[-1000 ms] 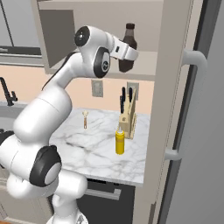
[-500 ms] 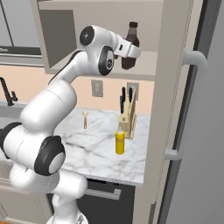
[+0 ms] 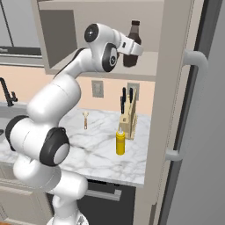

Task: Pick the mustard and syrup bottle from the counter and place them in the cabinet.

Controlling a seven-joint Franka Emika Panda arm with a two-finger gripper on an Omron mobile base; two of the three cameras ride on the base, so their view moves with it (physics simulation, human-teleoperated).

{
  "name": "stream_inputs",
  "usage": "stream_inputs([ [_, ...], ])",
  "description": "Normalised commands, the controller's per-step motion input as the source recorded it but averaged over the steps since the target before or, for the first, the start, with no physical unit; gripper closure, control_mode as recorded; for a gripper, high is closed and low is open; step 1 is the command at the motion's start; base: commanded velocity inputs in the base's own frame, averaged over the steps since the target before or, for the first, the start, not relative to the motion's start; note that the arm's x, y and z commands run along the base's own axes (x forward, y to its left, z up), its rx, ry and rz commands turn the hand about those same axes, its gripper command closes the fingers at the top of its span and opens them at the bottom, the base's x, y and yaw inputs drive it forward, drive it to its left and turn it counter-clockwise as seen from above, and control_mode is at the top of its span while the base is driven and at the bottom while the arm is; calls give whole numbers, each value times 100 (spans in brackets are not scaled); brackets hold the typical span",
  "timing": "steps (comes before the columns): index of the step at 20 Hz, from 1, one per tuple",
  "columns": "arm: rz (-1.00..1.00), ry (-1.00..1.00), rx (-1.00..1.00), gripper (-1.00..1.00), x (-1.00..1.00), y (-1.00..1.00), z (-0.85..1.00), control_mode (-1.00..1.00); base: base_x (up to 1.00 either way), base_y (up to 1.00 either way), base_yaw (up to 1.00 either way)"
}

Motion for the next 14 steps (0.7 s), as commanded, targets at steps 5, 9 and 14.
stream_inputs([
  [5,0,-7,-4,-100,7,-8,-15,-100,0,0,0],
  [9,0,-12,-3,-100,0,0,-1,-100,0,0,0],
  [14,0,-11,0,-100,-21,1,0,-100,0,0,0],
])
